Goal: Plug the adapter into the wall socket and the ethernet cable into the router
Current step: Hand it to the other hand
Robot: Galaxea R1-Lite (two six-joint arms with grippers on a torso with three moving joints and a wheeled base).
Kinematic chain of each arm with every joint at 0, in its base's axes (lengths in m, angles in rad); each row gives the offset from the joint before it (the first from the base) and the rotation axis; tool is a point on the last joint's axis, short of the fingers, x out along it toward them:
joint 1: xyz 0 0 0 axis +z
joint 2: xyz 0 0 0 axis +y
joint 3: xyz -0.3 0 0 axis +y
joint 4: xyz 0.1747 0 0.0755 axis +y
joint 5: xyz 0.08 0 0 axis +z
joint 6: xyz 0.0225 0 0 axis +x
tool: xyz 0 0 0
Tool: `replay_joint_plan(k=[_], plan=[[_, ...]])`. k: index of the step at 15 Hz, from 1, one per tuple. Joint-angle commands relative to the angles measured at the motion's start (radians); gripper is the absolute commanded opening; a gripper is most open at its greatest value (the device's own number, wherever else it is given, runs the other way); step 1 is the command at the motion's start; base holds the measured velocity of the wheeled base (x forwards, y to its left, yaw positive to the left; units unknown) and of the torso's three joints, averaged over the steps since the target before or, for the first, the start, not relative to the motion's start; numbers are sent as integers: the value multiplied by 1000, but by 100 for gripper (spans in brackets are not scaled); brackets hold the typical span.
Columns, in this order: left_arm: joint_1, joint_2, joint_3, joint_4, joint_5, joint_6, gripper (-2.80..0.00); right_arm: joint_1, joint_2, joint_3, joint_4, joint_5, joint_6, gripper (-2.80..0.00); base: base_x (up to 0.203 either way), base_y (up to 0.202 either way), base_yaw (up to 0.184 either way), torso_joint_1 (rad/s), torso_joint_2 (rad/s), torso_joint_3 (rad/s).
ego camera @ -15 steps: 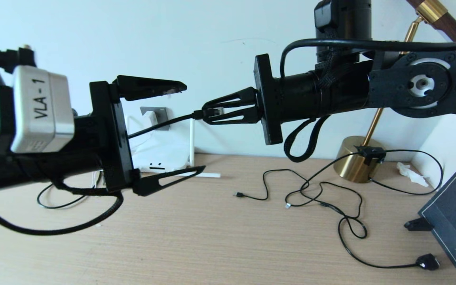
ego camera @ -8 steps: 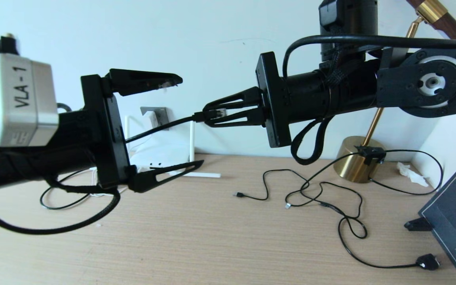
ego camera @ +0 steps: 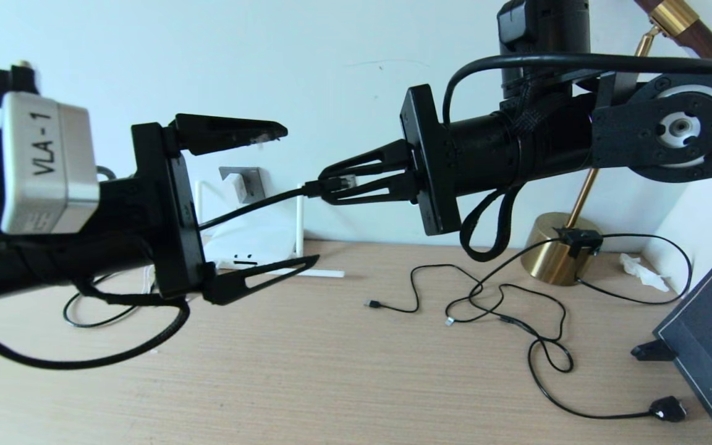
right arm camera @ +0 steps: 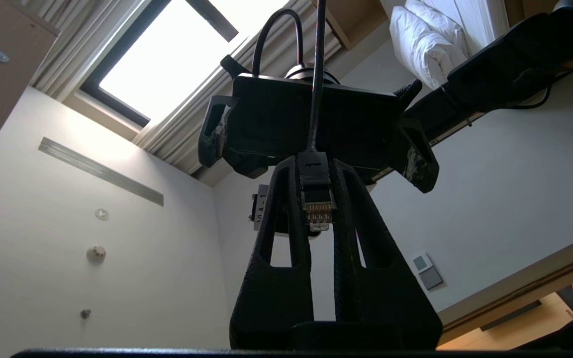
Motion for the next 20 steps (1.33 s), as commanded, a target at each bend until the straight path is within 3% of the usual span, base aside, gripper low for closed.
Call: replay_joint_plan(k=[1,16,17,20], plan=[[0,4,13,-3,-4,5,0,3,-1,1,4,6,10,-280,0,0,0,0,0,0],[-22,10,11,-3,-4,5,0,11,7,1,7,6,9,-280,0,0,0,0,0,0],[-22,10,11,-3,-4,5,-280,11,7,1,7,6,9,-280,0,0,0,0,0,0],[-23,4,11,-3,-4,-6,-280,13,7,1,9,6,9,-280,0,0,0,0,0,0]])
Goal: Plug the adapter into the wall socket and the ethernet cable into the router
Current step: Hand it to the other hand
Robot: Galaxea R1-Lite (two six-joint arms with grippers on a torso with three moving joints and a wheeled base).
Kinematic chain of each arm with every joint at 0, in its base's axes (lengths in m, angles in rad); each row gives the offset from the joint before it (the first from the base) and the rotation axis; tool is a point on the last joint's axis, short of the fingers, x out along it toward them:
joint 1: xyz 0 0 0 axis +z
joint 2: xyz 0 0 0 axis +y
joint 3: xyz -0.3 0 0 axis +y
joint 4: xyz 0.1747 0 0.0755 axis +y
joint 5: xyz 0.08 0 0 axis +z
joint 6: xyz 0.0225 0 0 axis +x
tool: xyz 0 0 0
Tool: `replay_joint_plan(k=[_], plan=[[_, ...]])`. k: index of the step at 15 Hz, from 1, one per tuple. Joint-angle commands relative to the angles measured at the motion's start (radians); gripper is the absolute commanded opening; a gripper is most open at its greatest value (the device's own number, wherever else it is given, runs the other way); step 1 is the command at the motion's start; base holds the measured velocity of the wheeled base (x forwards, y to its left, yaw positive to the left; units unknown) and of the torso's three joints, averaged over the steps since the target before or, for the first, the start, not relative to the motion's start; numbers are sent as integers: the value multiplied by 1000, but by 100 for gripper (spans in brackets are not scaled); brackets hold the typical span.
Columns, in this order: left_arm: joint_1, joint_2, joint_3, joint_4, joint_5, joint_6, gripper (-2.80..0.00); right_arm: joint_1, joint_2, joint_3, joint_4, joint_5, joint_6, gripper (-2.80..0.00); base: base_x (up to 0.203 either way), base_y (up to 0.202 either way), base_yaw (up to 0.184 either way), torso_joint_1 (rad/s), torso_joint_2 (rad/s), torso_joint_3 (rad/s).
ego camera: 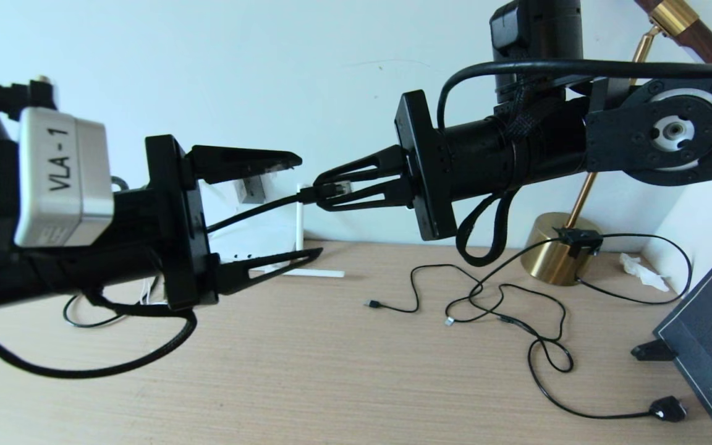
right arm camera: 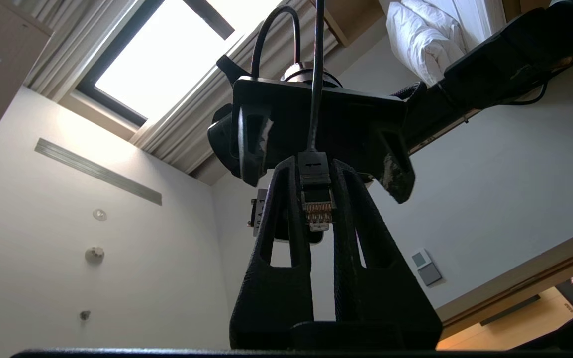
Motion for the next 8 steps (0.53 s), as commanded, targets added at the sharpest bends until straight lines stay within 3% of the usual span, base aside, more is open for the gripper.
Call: replay_joint_plan(k=[1,8], plan=[[-8,-6,0,-5,-4,-4,-280,2,3,0,2,6,11,-280,0,0,0,0,0,0],[-22,-9,7,-5,-4,-2,-280,26,3,0,1,4,10,-280,0,0,0,0,0,0]])
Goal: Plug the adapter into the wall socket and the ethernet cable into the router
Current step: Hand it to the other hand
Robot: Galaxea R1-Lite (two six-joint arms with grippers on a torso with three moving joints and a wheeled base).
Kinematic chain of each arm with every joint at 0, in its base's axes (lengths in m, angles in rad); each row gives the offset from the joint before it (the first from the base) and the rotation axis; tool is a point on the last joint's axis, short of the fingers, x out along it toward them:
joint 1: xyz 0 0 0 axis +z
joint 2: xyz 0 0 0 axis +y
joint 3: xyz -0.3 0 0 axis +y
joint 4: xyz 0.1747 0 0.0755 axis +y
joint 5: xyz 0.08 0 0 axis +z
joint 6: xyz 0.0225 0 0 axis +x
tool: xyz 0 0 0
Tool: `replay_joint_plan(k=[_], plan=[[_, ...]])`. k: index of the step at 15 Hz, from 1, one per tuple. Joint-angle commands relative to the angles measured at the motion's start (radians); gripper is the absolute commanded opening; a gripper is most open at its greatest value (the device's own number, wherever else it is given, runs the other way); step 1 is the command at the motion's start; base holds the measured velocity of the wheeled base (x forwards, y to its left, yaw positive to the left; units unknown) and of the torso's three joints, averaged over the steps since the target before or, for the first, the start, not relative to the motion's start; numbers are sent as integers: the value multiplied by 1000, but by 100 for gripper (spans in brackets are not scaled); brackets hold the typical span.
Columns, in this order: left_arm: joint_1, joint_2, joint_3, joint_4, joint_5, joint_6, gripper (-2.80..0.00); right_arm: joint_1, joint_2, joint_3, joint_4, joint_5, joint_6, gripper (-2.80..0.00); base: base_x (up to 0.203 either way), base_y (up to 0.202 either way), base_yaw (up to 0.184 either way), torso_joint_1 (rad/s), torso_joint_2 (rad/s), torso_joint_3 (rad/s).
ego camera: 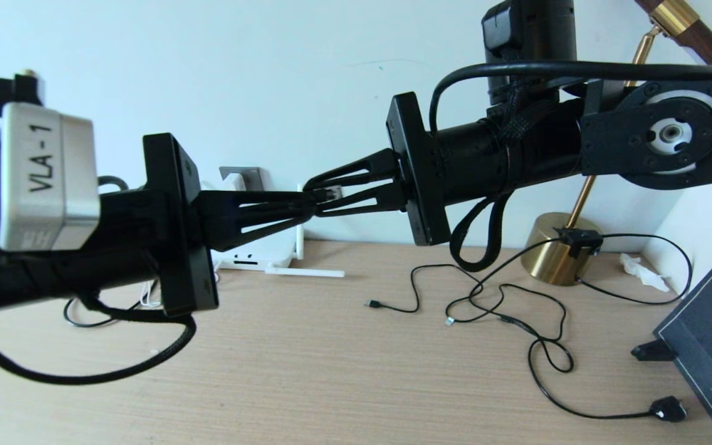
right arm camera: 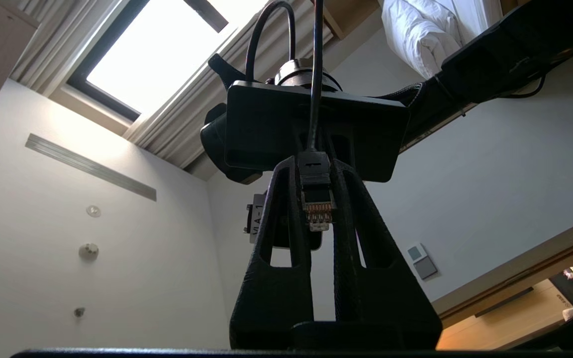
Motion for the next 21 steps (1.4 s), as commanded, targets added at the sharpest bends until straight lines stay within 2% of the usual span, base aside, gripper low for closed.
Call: replay_joint_plan(k=[1,10,11,12,21], plan=[[0,-4,7,-3,-4,6,-280,2,1,-1,2,6,10,-280,0,0,0,0,0,0],[1,-40,30,-11,-3,0,-280,0,1,3,3,5,10,-280,0,0,0,0,0,0],[1,-36,26,-29,-2,-1,-159,0,0,5,3,4,11,-280,0,0,0,0,0,0],[1,-36,27,-38,-2,-8,0,0,-1,10,3,3,10,-280,0,0,0,0,0,0],[4,-23,74,-79,-1,-17,0,0,-22,18,15,5,12,-280,0,0,0,0,0,0]])
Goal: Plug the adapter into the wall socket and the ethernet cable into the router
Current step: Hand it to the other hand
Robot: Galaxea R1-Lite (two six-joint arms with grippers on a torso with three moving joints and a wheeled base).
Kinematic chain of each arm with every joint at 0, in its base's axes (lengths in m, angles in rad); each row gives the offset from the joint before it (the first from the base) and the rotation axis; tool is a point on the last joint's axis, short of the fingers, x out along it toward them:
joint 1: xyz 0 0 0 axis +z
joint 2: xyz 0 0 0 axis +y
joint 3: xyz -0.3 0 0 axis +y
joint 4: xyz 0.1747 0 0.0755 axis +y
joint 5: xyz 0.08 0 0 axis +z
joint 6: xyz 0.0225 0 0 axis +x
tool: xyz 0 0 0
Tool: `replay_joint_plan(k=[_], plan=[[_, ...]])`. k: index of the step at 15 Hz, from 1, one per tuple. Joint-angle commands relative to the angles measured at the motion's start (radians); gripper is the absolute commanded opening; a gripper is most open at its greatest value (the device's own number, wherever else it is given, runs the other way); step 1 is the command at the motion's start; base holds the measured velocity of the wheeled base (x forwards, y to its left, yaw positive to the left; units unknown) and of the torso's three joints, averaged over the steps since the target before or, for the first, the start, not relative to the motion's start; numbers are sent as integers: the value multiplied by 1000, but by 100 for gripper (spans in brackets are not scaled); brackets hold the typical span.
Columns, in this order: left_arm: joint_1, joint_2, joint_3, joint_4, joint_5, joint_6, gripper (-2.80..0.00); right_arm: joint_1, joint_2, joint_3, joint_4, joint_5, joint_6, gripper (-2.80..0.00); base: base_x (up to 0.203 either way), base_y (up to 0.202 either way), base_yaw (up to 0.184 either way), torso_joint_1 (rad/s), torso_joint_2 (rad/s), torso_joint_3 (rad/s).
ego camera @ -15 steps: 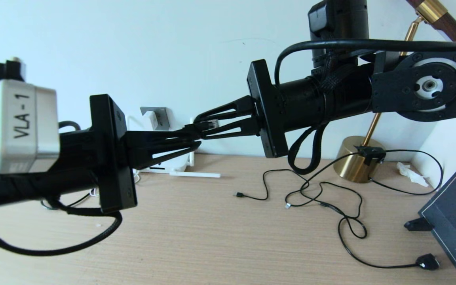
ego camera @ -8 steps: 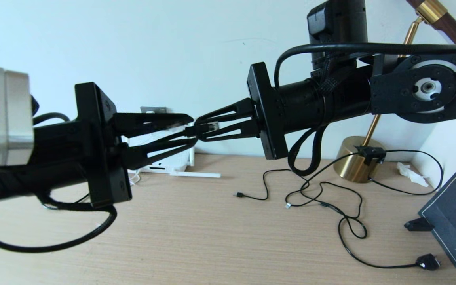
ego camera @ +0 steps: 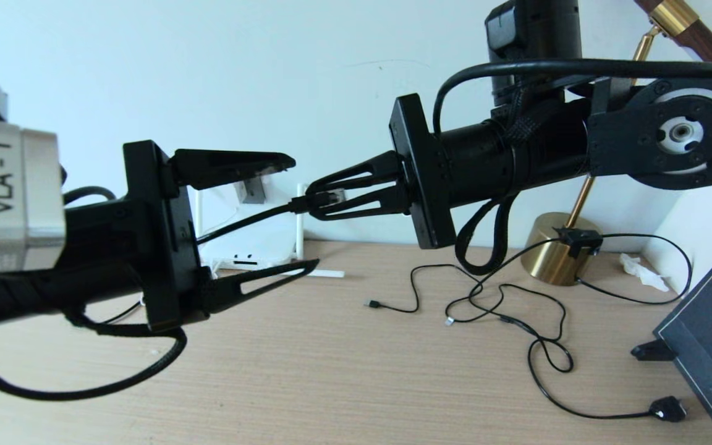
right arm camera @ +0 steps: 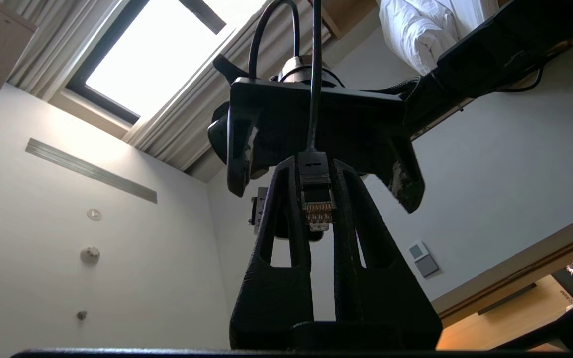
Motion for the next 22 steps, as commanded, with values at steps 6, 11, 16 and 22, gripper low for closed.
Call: replay_joint_plan(k=[6,11,16,22], plan=[[7,17,20,-12,-2,8,0,2,-17,3,15,9,10,-280,0,0,0,0,0,0],[7,17,26,-14,-2,8,0,15,-17,14,15,9,10,-280,0,0,0,0,0,0],[8,17,27,-14,-2,8,0,35,-21,25,15,7,10,-280,0,0,0,0,0,0],[10,16,33,-25,-2,6,-280,35,-24,36,15,7,10,-280,0,0,0,0,0,0]])
